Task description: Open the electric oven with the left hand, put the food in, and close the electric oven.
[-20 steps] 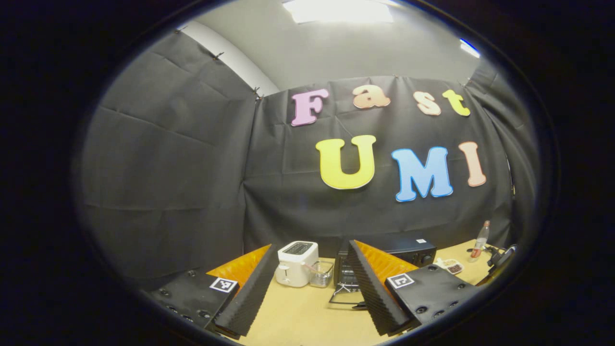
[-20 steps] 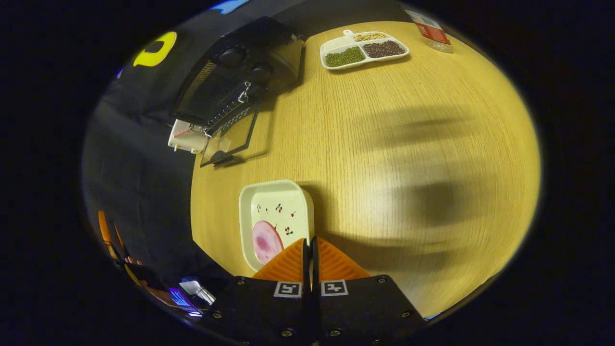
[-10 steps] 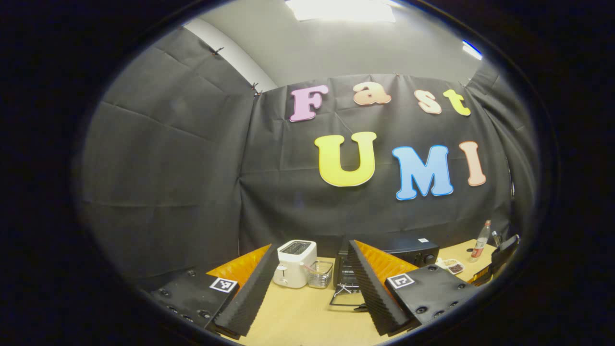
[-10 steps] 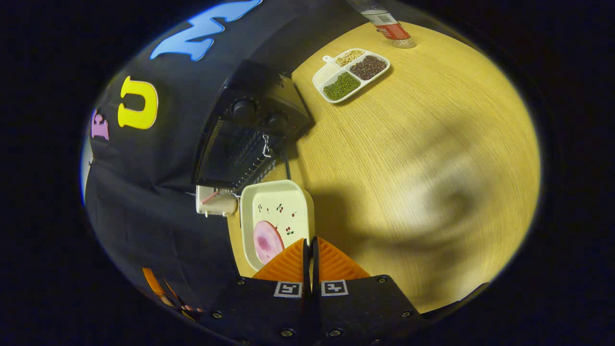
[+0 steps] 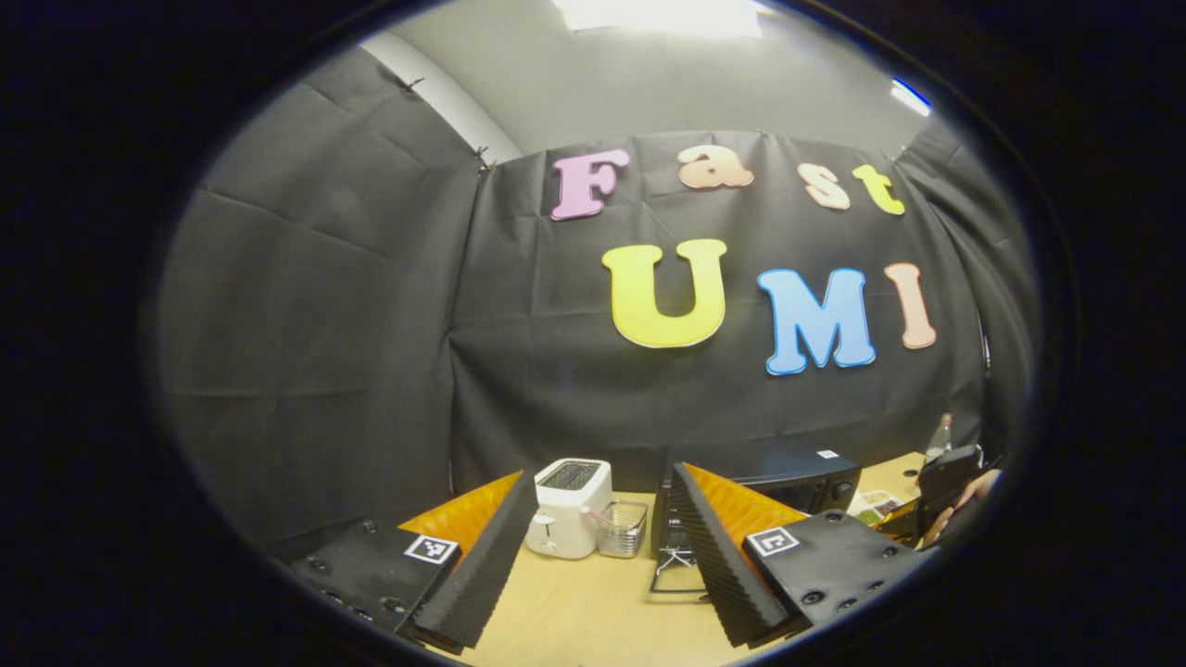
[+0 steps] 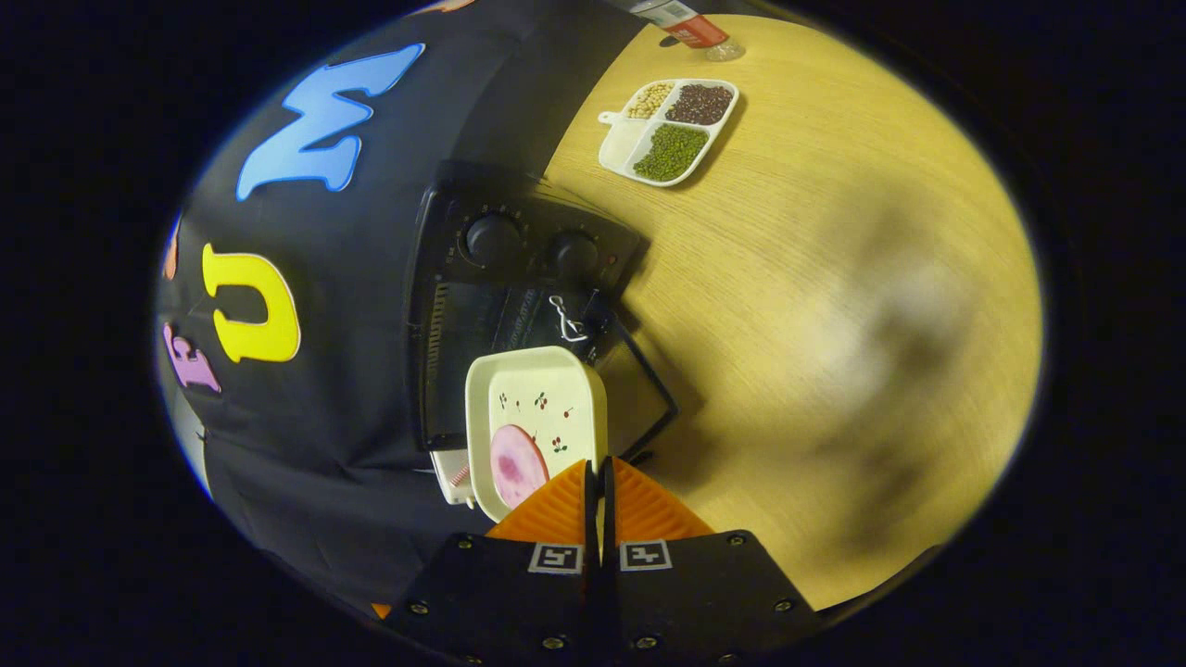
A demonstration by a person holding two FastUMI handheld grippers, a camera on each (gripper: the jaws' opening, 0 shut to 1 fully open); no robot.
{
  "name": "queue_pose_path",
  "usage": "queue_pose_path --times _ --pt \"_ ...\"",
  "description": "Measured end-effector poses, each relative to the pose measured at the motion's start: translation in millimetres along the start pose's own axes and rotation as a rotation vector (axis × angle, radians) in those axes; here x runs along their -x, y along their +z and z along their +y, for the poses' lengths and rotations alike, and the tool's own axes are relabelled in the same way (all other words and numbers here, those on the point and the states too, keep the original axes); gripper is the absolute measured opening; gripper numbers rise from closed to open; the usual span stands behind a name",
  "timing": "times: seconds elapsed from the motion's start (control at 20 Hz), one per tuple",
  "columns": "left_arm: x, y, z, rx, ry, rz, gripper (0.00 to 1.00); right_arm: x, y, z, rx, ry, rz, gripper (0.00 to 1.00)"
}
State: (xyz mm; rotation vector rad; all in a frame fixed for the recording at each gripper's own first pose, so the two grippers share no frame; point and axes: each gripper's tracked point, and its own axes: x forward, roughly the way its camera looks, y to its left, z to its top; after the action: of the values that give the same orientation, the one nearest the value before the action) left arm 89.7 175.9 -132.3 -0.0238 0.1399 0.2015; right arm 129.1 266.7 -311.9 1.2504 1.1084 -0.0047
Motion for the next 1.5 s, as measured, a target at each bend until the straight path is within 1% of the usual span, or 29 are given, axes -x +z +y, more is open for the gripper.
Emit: queue_pose_path --times 0.15,0.3,0.45,0.5,0.55,0.75,0.8,0.95,1.0,1.05,1.1,1.25,1.4,1.45,1.5 --pt "-15 -9 8 0.016 -0.010 0.019 1.00 -22 -4 16 -0.052 0.007 -0.054 0.01" --pt "-25 -8 16 0.007 -0.015 0.028 1.00 -46 -3 29 -0.121 0.016 -0.108 0.01" --pt "-31 -2 26 -0.023 -0.017 0.021 1.00 -70 5 39 -0.171 0.011 -0.170 0.01" --pt "-34 -2 29 -0.031 -0.014 0.024 0.91 -77 8 43 -0.196 0.013 -0.185 0.01" --pt "-35 -3 34 -0.035 -0.009 0.029 1.00 -84 12 48 -0.224 0.022 -0.205 0.01" --pt "-35 -4 45 -0.026 0.022 0.049 1.00 -104 28 61 -0.315 0.051 -0.281 0.01" --pt "-33 -3 50 -0.036 0.031 0.046 1.00 -112 29 63 -0.339 0.050 -0.287 0.02" --pt "-28 -8 62 -0.060 0.061 0.061 0.91 -124 36 68 -0.356 0.052 -0.305 0.02" --pt "-25 -7 64 -0.060 0.068 0.064 0.95 -126 37 75 -0.362 0.082 -0.311 0.02" --pt "-24 -7 66 -0.062 0.072 0.066 1.00 -128 37 81 -0.371 0.108 -0.306 0.06" --pt "-23 -7 67 -0.066 0.076 0.065 1.00 -130 34 84 -0.372 0.119 -0.288 0.10" --pt "-26 -5 67 -0.064 0.084 0.059 1.00 -122 33 100 -0.370 0.215 -0.271 0.13" --pt "-27 2 55 -0.052 0.061 0.046 1.00 -112 29 94 -0.304 0.213 -0.257 0.82" --pt "-28 2 50 -0.056 0.051 0.041 1.00 -109 24 95 -0.281 0.216 -0.241 0.96" --pt "-29 1 45 -0.058 0.040 0.039 1.00 -104 19 94 -0.260 0.216 -0.222 0.97"
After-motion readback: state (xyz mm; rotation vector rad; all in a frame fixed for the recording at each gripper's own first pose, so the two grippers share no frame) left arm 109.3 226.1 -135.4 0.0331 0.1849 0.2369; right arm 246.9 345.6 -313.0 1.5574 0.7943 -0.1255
